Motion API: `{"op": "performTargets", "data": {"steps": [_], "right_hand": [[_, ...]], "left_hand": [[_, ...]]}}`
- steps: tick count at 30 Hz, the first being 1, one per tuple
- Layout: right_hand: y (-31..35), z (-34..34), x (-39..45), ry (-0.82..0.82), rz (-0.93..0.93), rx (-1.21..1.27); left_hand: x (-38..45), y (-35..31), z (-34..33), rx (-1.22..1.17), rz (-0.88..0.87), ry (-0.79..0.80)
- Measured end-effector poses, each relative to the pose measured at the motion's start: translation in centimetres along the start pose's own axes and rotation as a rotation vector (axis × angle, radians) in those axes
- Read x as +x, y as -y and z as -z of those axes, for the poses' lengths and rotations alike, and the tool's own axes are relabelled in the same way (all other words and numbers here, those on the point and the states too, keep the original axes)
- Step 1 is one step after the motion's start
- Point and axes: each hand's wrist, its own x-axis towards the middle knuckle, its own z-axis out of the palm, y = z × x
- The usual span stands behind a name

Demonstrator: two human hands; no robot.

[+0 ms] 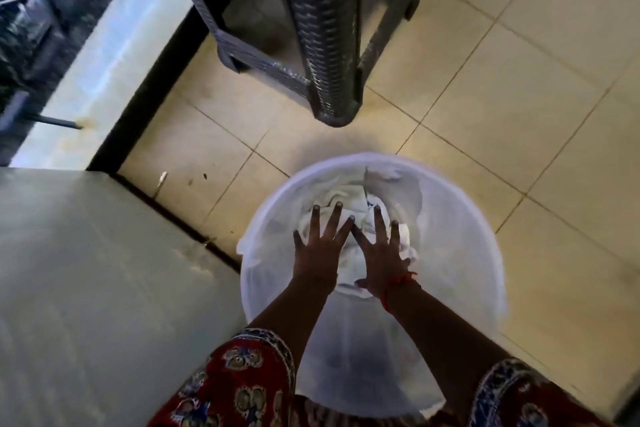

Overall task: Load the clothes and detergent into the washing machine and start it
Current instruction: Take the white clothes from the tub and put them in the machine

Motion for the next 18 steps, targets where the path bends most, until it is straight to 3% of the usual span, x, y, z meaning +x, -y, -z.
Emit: {"op": "performTargets", "data": {"steps": [3, 8, 10, 13, 16, 18], "right_hand": [[-0.8, -2.3, 1.9, 0.027, 0.018, 0.045], [-1.2, -5.2, 3.7, -0.089, 0.150, -0.305], [-1.7, -6.3, 4.7, -0.138, 0.128, -0.294], [-1.9, -7.6, 5.5, -0.232, 0.127, -0.221], [-1.2, -7.8, 5.5, -0.269, -0.017, -0.091], [-0.8, -7.4, 5.7, -0.259, -0.003, -0.062]], "left_hand": [[1.7, 0.3, -2.8, 0.012, -0.002, 0.001], [3.8, 0.4, -5.9, 0.063, 0.046, 0.001], [4.8, 0.4, -6.9, 0.113, 0.101, -0.080], [6.3, 0.3, -8.3, 0.150, 0.158, -0.055], [6.8, -0.3, -8.0, 0.159, 0.161, -0.063], [7.3, -0.9, -6.9, 0.064, 0.150, -0.076]]}}
